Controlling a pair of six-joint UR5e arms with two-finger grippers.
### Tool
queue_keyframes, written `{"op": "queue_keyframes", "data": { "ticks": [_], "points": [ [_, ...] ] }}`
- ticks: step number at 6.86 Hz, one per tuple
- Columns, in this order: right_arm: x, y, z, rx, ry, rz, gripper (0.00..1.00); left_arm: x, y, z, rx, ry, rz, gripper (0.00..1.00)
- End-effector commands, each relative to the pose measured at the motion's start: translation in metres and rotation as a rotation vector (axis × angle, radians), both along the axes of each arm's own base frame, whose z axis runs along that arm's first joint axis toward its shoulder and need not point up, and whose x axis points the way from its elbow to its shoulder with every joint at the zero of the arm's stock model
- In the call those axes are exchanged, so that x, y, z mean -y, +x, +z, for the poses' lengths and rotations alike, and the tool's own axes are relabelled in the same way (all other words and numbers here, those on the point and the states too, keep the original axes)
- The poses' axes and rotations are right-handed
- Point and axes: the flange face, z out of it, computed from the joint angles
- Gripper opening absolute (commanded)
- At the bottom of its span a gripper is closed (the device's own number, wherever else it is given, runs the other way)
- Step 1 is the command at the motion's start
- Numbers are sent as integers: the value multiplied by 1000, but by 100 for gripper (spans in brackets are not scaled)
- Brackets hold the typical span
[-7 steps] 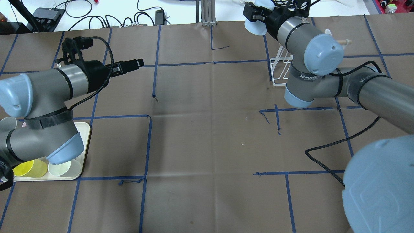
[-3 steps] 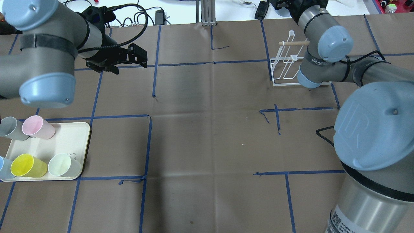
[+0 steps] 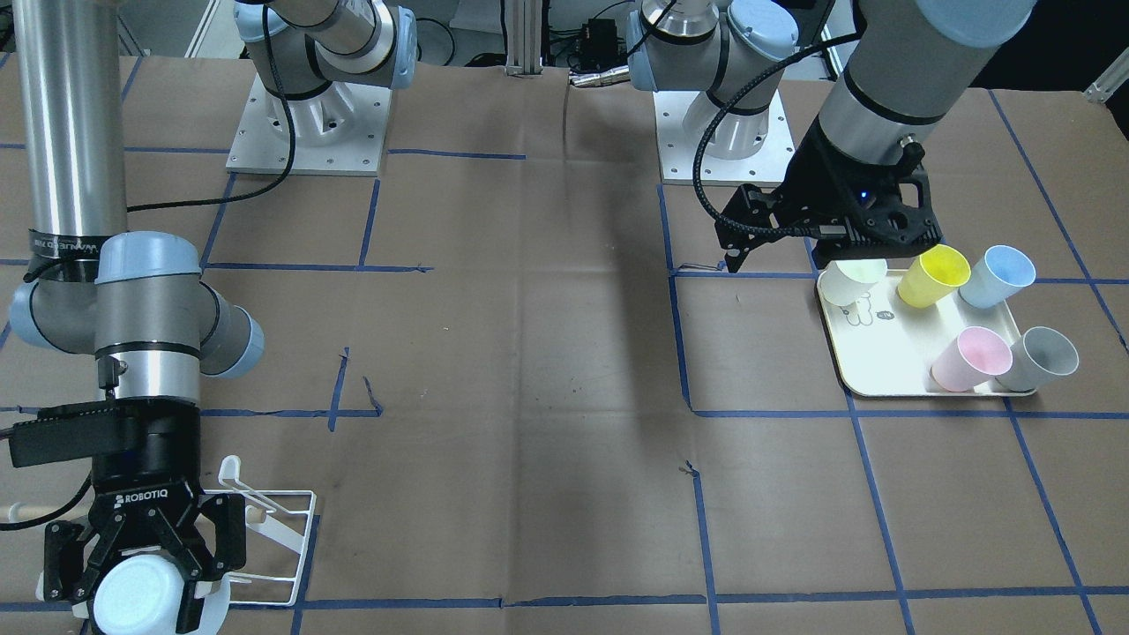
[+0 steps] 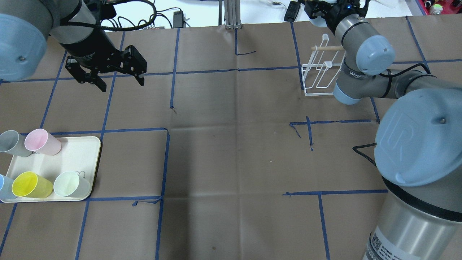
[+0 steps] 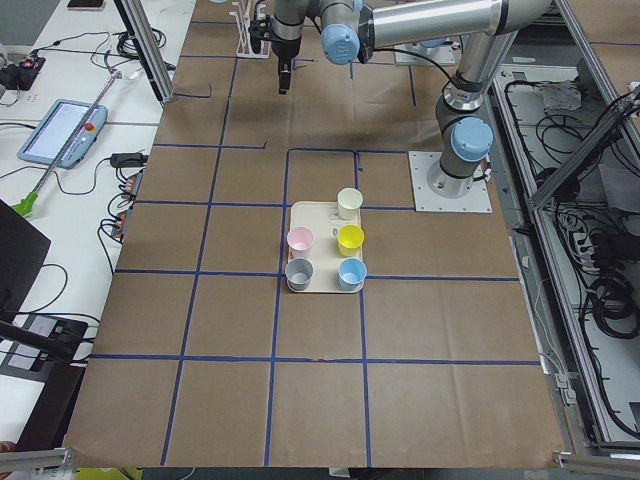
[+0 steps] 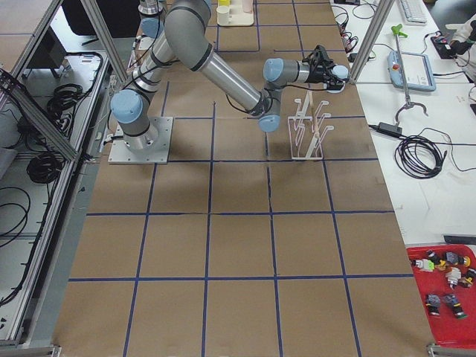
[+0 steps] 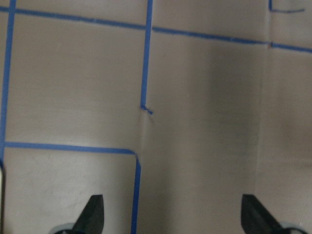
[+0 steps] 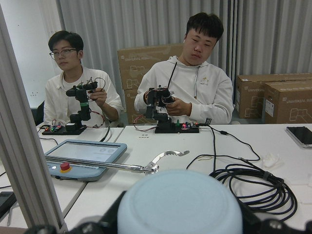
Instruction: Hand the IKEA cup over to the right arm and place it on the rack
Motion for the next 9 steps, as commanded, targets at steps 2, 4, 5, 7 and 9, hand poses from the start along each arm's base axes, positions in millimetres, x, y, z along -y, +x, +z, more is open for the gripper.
{"op": "queue_keyframes", "data": {
  "ticks": [2, 4, 5, 7, 9],
  "points": [
    [-2, -4, -15, 0, 35, -17, 20, -17, 5, 8, 34, 12, -40, 99],
    [-4, -13, -21, -19, 51, -98, 20, -20, 18, 1, 32, 30, -53, 99],
    [-4, -17, -24, -30, 57, -141, 20, -30, 48, -5, 27, 43, -40, 99],
    [-4, -16, -35, -28, 74, -142, 20, -71, 130, -42, -11, 91, -46, 99],
    [-5, -15, -41, -23, 79, -140, 20, -109, 201, -70, -32, 87, -37, 98]
  ]
}}
